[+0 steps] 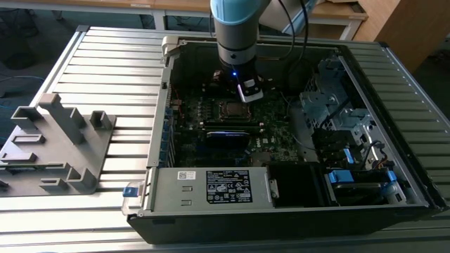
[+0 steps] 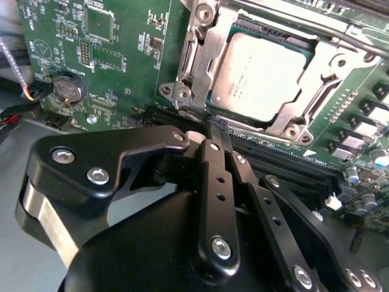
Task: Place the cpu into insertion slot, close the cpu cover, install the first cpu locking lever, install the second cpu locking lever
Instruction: 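Install the first cpu locking lever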
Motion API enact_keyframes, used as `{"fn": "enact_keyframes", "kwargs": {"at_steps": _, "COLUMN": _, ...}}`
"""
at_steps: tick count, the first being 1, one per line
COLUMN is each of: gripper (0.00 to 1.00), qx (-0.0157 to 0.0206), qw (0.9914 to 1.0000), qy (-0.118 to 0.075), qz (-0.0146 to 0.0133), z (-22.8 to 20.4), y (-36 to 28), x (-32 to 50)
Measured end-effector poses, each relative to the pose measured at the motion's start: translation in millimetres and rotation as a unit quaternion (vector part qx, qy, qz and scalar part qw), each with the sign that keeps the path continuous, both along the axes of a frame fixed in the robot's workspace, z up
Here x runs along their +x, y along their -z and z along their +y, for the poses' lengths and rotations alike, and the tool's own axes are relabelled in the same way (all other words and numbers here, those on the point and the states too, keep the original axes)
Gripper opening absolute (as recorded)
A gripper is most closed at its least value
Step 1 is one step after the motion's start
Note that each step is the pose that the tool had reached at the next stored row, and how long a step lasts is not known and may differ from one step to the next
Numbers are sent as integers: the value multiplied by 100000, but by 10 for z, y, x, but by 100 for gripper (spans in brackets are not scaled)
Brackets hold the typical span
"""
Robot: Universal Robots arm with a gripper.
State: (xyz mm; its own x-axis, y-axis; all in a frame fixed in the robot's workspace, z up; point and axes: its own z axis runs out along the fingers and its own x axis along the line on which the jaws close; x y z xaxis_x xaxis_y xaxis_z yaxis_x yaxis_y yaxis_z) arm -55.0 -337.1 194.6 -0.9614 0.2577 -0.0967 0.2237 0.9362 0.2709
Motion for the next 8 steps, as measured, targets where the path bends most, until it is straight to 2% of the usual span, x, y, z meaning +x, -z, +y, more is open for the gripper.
{"fn": "enact_keyframes", "kwargs": {"at_steps": 8, "gripper": 11, "qx": -4, "qw": 100000, "qy": 1, "qz": 1, "z": 0, "y": -159, "x": 0}}
